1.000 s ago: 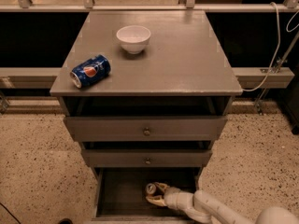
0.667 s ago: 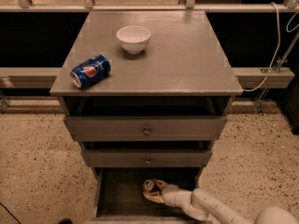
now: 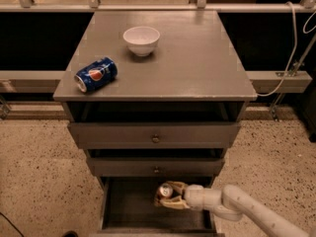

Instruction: Pick orange can from bottom drawer and place on counter

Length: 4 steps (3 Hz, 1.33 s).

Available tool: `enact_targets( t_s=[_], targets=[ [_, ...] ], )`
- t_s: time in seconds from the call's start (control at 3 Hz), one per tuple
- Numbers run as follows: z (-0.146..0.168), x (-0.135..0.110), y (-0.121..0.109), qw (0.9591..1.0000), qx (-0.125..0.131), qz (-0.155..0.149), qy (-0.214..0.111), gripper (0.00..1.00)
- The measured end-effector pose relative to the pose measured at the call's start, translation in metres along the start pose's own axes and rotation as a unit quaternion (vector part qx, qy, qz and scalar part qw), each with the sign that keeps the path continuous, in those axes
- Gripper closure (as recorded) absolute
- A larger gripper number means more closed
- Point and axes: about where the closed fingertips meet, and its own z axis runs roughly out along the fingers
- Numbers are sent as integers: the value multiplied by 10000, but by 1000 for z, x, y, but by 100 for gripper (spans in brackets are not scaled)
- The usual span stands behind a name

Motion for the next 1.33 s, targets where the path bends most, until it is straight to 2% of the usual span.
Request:
enact_targets(
  t_s=[0.33, 0.67, 1.0, 1.33],
  targets=[
    [-57, -84, 13, 9981, -530, -295, -133, 100],
    [-92, -176, 4, 9900, -946, -991, -333, 100],
    [-118, -258, -15, 9786, -1235, -1578, -475, 100],
    [-149, -325, -40, 9717, -1302, -1936, -379, 100]
  ],
)
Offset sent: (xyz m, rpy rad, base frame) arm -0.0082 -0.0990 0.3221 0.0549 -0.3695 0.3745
